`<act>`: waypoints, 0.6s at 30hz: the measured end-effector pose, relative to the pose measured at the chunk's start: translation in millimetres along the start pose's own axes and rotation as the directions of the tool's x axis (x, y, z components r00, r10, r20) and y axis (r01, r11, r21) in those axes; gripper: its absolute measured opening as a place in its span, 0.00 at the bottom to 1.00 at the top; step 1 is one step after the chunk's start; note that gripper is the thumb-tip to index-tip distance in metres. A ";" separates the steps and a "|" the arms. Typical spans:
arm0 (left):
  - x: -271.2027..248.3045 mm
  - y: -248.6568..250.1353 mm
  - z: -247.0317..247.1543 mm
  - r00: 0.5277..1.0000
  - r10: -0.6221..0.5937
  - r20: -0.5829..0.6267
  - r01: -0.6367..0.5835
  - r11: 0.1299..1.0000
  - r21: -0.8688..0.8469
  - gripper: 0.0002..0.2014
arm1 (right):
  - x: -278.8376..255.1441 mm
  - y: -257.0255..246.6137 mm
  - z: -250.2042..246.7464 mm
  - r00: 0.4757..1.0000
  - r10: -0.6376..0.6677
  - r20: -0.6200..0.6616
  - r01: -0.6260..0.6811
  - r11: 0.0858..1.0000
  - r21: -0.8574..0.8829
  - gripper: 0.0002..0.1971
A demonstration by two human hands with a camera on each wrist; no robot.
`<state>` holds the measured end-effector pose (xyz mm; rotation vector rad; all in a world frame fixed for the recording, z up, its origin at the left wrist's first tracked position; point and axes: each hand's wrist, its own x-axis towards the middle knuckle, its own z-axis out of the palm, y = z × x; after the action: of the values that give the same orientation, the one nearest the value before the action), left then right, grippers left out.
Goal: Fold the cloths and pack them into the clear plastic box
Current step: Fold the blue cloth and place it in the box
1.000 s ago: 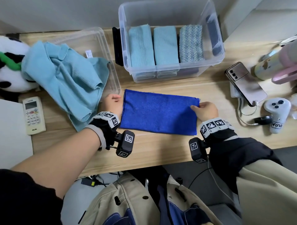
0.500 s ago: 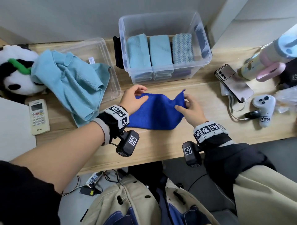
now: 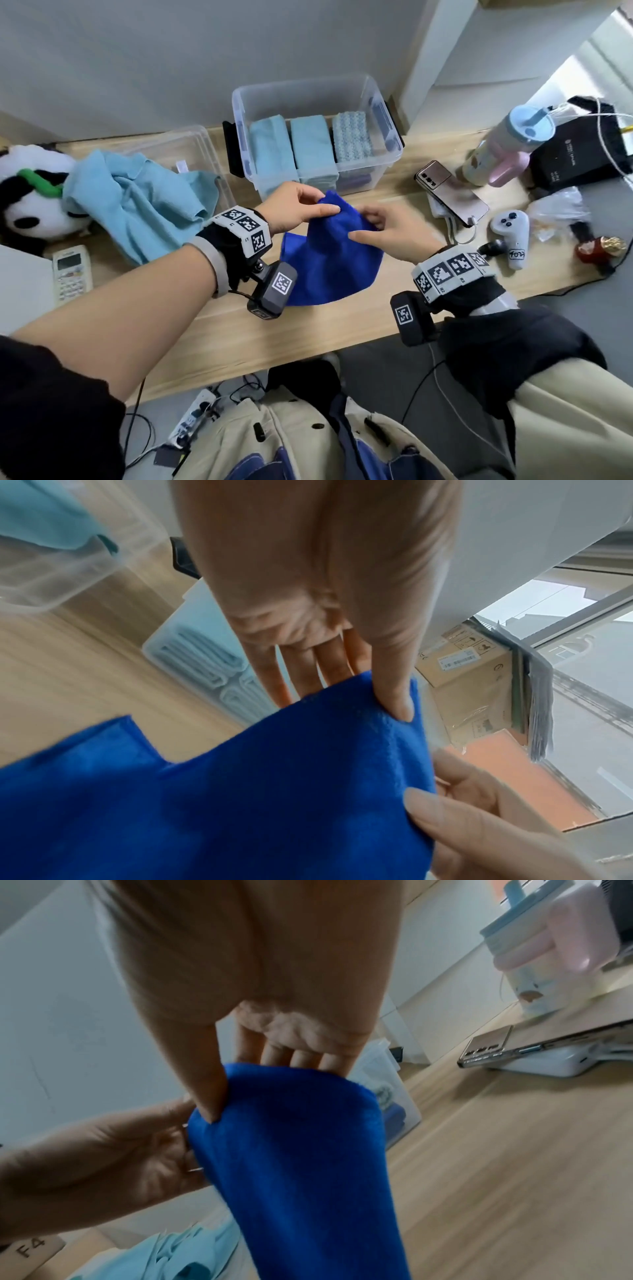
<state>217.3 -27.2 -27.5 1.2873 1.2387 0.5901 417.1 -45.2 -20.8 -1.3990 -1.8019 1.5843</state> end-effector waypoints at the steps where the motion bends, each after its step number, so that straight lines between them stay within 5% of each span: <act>1: -2.4 3.4 0.8 1.000 0.004 -0.022 -0.004 1.000 -0.011 0.04 | -1.1 0.6 -4.5 0.999 0.037 -0.014 -0.037 0.999 -0.008 0.12; 5: -8.9 11.9 0.0 0.988 0.024 -0.152 -0.033 0.998 -0.057 0.05 | -7.1 7.5 -22.0 0.989 0.143 -0.020 -0.144 0.987 -0.064 0.03; 8: -9.2 16.5 -7.2 0.966 0.033 -0.255 -0.069 0.989 -0.134 0.06 | -9.1 14.8 -34.6 0.968 0.166 -0.186 -0.172 0.985 -0.013 0.03; 12: -10.5 34.5 -17.7 0.959 0.083 -0.271 -0.136 0.973 -0.185 0.07 | -1.5 4.4 -45.6 0.903 0.132 -0.408 -0.018 0.962 0.272 0.04; 18: -17.0 63.9 -30.6 0.928 0.169 -0.333 -0.269 0.921 -0.283 0.09 | 5.3 -41.4 -52.5 0.870 -0.049 -0.491 0.310 0.829 0.466 0.09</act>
<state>202.8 -14.0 42.7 1.0877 1.1851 1.1446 438.3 -7.7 30.6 -1.1557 -1.0635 1.3518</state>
